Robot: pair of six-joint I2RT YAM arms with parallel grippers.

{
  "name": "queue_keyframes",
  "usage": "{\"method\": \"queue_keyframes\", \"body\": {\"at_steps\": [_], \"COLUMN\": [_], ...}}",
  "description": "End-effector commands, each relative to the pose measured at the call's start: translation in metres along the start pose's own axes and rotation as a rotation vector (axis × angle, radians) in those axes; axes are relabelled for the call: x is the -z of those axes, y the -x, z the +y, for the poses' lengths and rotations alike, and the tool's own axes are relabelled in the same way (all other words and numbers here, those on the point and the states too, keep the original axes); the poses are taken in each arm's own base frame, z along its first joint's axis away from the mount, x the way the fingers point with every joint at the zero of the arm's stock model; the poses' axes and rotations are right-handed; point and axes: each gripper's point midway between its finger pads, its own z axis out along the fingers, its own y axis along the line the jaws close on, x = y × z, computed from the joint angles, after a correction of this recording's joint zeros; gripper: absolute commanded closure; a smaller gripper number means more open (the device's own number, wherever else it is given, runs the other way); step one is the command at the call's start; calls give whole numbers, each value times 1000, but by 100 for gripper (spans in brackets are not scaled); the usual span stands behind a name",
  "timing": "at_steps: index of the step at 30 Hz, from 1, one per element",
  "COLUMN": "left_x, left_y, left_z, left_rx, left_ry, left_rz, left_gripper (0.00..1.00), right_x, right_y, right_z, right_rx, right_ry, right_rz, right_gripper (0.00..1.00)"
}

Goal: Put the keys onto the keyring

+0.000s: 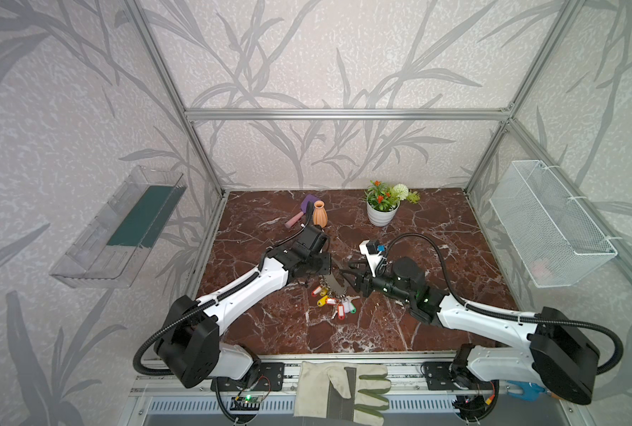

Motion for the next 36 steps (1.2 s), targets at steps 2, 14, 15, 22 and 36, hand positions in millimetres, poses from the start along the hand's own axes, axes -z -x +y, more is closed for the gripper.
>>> {"method": "queue_keyframes", "body": {"at_steps": [2, 14, 15, 22, 36], "left_x": [17, 42, 45, 55, 87], "left_y": [17, 29, 30, 31, 38], "left_z": [-16, -36, -38, -55, -67], "left_rx": [27, 54, 55, 32, -50], "left_ry": [-70, -190, -200, -297, -403], "left_rz": [-69, -134, -139, -150, -274], "left_gripper": [100, 100, 100, 100, 100], "right_x": [4, -34, -37, -46, 11], "right_y": [-11, -17, -18, -9, 11], "right_z": [2, 16, 15, 14, -5], "right_rx": [53, 62, 60, 54, -32], "right_ry": [16, 120, 118, 122, 43], "right_rz": [76, 40, 43, -10, -40], "right_gripper": [48, 39, 39, 37, 45]}}
